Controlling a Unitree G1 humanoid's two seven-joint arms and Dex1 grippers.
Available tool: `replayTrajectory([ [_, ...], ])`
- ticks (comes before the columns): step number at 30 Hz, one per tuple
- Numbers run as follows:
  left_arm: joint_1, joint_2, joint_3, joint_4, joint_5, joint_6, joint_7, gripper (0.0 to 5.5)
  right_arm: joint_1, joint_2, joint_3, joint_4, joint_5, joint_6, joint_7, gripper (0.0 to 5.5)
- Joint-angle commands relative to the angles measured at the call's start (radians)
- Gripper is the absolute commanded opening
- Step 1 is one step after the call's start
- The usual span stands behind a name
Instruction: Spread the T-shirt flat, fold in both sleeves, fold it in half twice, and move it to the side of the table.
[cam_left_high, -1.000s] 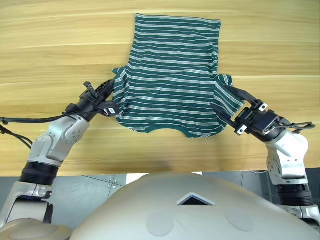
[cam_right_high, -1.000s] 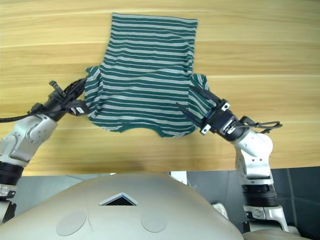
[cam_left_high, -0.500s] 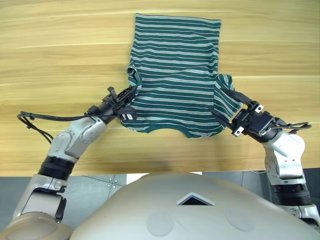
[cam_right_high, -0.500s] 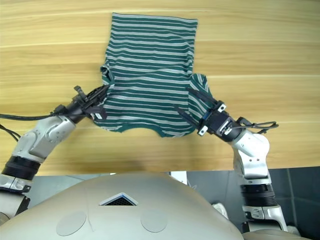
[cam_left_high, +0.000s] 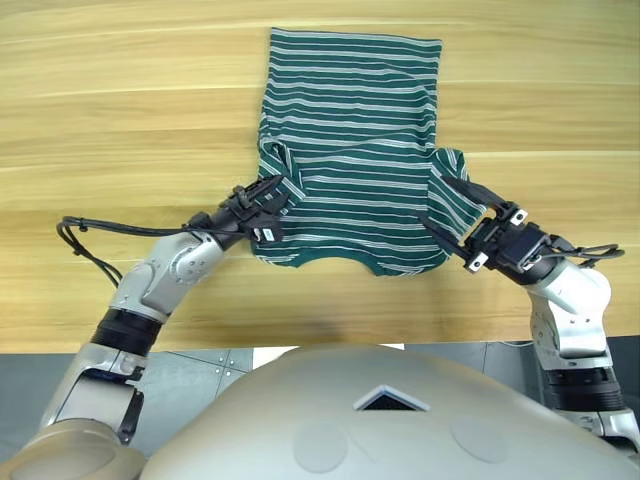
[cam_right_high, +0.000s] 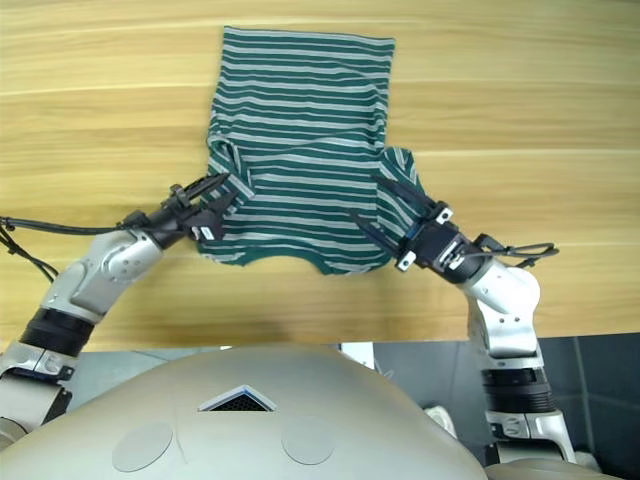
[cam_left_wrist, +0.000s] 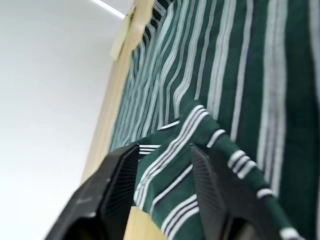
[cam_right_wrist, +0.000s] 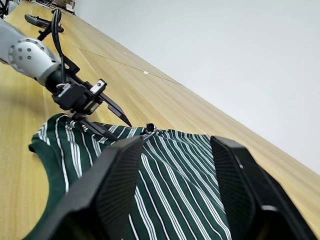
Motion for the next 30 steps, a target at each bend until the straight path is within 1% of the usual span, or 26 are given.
replayTrajectory([
  [1,0.085,0.061,-0.054,-0.003,-0.023,-0.012,-0.124,2.21,-0.004,-0.018,-0.045,0.007,-0.032,0.008,-0.019,2.51],
  [6,0.171,0.067,-0.065,-0.07,-0.098,0.009,-0.177,2.21,0.01,-0.062,-0.157,0.047,-0.116,-0.004,-0.068,2.51],
  [8,0.185,0.063,-0.064,-0.093,-0.108,0.012,-0.178,2.21,0.001,-0.089,-0.227,0.099,-0.23,-0.035,-0.126,2.51],
  [10,0.181,0.055,-0.034,-0.123,-0.102,0.015,-0.147,2.21,-0.005,-0.137,-0.299,0.167,-0.445,-0.071,-0.233,2.51],
  [12,0.168,0.049,0.006,-0.143,-0.093,0.02,-0.11,2.21,0.014,-0.166,-0.324,0.196,-0.598,-0.091,-0.303,2.51],
  [13,0.157,0.049,0.03,-0.149,-0.078,0.022,-0.084,2.21,0.048,-0.184,-0.319,0.2,-0.687,-0.103,-0.333,2.51],
  [16,0.16,0.061,0.085,-0.185,-0.06,0.021,-0.049,2.21,0.176,-0.221,-0.282,0.215,-0.87,-0.123,-0.386,2.51],
  [19,0.191,0.071,0.132,-0.258,-0.076,0.013,-0.049,2.21,0.222,-0.241,-0.245,0.239,-0.973,-0.102,-0.427,2.51],
  [22,0.216,0.065,0.16,-0.324,-0.101,0.012,-0.058,2.21,0.197,-0.25,-0.191,0.266,-1.021,-0.077,-0.461,2.51],
  [26,0.252,0.056,0.148,-0.391,-0.159,0.0,-0.096,2.21,0.106,-0.236,-0.119,0.313,-1.053,-0.047,-0.529,2.51],
  [30,0.255,0.045,0.153,-0.399,-0.176,-0.003,-0.112,2.21,0.024,-0.236,-0.066,0.368,-1.068,-0.016,-0.593,2.51],
])
